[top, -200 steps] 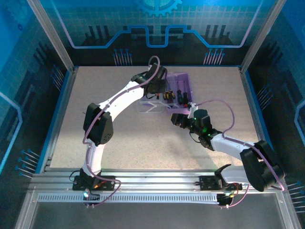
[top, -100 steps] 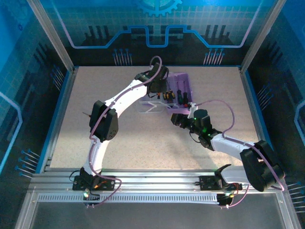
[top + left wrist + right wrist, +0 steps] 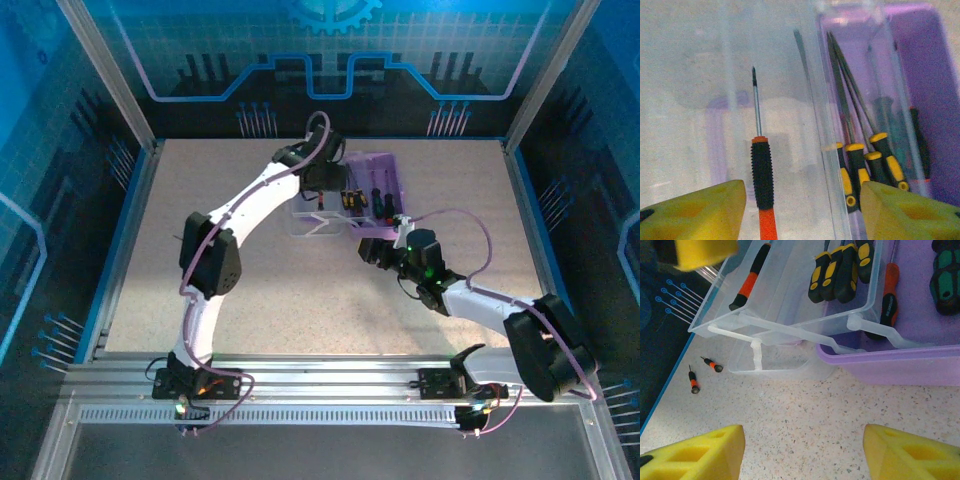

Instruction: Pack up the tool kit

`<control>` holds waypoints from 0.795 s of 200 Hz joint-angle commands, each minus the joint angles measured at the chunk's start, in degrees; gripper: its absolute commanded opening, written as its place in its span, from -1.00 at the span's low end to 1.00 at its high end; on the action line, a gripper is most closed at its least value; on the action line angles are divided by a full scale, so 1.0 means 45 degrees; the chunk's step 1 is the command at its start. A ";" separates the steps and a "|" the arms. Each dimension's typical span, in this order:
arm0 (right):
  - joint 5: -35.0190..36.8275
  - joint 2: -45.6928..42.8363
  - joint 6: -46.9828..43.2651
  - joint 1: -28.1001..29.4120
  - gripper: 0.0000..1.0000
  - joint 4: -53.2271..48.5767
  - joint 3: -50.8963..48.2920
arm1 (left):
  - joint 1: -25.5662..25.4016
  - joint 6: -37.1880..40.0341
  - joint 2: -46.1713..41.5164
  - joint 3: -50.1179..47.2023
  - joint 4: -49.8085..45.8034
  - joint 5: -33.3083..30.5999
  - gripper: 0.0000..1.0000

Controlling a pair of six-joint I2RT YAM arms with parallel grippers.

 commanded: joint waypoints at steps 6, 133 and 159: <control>-0.0155 -0.0179 0.0078 -0.0152 0.29 -0.0016 0.0280 | 0.0334 0.0384 -0.2984 -0.1477 0.0160 -0.0558 0.34; -0.0954 0.0694 0.0425 0.0022 0.25 0.0312 0.0576 | 0.5101 -0.4252 -0.9975 -1.3078 0.2252 -0.0639 0.40; -0.0979 0.1142 0.0084 0.0570 0.25 0.0579 0.0788 | 0.6390 -0.4839 -0.9919 -1.3597 0.2249 0.0316 0.40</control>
